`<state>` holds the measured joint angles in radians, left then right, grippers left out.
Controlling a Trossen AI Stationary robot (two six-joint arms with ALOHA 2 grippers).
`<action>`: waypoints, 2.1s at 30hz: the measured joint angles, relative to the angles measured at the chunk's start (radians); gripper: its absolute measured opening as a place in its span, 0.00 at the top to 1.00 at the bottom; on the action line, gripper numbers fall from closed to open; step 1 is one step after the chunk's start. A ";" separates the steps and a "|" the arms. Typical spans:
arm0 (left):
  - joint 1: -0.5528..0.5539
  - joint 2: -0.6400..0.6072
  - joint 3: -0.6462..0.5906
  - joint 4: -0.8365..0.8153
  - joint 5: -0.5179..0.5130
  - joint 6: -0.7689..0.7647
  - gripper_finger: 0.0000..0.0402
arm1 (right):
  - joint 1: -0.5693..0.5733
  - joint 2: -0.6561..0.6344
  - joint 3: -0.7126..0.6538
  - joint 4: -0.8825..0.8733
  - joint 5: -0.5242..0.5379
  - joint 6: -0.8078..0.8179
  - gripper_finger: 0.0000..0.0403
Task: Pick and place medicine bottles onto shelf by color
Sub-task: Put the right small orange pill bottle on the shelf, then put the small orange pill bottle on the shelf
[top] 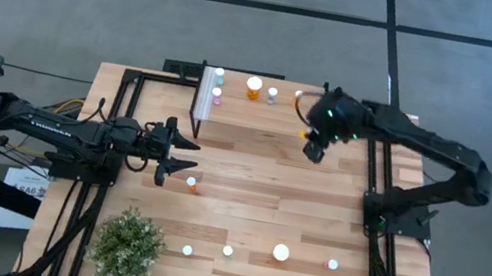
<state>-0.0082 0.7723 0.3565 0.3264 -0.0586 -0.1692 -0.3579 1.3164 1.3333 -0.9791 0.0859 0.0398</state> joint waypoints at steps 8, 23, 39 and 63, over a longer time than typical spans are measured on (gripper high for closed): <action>0.000 0.000 0.000 -0.002 -0.001 0.004 0.45 | -0.153 0.217 0.224 -0.138 -0.062 -0.128 0.65; 0.000 0.000 0.000 -0.007 0.001 0.004 0.45 | -0.262 0.431 0.376 -0.281 -0.145 -0.199 0.64; 0.000 0.000 0.000 -0.006 0.002 0.005 0.45 | -0.266 0.428 0.376 -0.270 -0.141 -0.198 0.47; 0.000 0.000 0.120 -0.337 -0.001 -0.024 0.45 | -0.179 -0.001 0.234 -0.144 -0.137 -0.134 0.34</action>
<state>-0.0078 0.7727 0.4765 -0.0102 -0.0594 -0.1931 -0.5370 1.3156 1.5674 -1.1229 -0.0509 -0.0938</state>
